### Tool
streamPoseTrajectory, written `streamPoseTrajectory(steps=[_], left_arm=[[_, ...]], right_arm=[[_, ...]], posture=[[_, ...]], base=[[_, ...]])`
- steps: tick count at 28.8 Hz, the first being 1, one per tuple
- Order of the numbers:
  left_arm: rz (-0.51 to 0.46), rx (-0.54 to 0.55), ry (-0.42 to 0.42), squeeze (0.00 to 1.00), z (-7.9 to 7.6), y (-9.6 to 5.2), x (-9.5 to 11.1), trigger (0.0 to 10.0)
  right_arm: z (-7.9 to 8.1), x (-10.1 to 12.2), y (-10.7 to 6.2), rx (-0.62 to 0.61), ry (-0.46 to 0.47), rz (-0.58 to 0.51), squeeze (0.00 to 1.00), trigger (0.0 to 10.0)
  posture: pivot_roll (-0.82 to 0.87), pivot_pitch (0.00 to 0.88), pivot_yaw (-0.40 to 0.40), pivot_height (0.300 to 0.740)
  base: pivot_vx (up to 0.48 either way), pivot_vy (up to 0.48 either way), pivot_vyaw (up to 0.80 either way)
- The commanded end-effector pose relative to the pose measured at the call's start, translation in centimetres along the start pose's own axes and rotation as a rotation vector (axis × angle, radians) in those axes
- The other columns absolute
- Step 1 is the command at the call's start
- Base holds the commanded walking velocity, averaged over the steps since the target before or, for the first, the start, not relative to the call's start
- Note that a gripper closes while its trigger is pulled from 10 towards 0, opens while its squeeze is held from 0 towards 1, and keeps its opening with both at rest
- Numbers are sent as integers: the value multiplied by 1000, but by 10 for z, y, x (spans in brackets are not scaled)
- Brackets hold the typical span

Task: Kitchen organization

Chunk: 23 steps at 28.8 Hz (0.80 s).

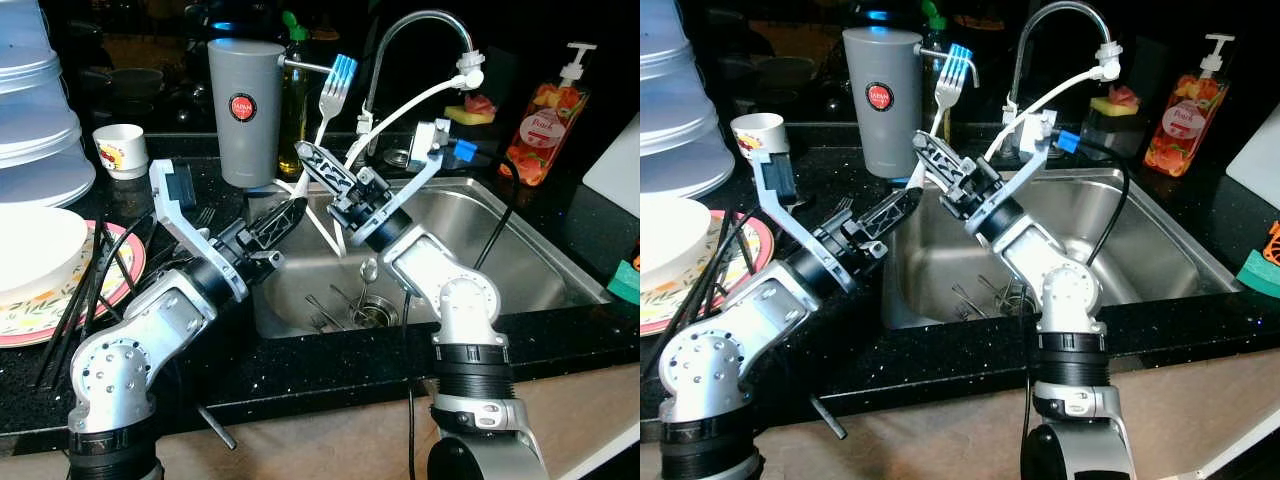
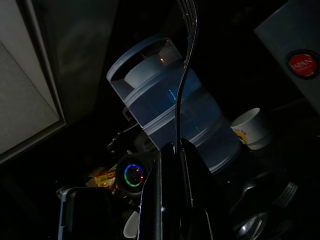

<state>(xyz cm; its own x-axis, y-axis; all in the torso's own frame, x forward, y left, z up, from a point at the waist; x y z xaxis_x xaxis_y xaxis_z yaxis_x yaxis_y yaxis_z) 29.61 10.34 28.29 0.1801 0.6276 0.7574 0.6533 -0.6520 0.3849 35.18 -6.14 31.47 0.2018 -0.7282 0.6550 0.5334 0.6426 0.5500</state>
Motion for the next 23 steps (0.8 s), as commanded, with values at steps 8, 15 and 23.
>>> streamPoseTrajectory(steps=[8, 15, 23], left_arm=[[-9, 95, 79, 1000, 12, -2, 9, 10000], [432, 442, 659, 0, 65, -22, -16, 10000], [482, 295, 636, 0, 41, 0, -32, 10000]], right_arm=[[-17, 18, -5, -84, -74, -51, 0, 0], [-55, 25, -16, -296, -490, 107, 0, 0], [-78, -4, -17, -380, -638, 290, 0, 0]], posture=[[-21, 56, -41, 740], [-23, 56, -45, 740], [-18, 60, -42, 740]], base=[[0, 0, 0], [0, 0, 0], [0, 0, 0]])
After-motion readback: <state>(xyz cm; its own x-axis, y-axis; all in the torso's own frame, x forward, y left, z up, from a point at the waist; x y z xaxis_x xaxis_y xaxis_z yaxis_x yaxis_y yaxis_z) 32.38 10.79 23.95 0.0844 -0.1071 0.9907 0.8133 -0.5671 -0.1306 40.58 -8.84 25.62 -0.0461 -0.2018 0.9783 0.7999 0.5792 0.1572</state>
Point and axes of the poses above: a point about 5 cm out from each wrist's last joint towards the gripper, its own y axis pointing out of the wrist towards the gripper, its own x axis along the axis of the wrist's last joint, z = x × y, the point moved 2 cm from there along y, pointing out of the wrist towards the gripper, and after that the axes turned 1 degree about -y, right-handed, at the moved point
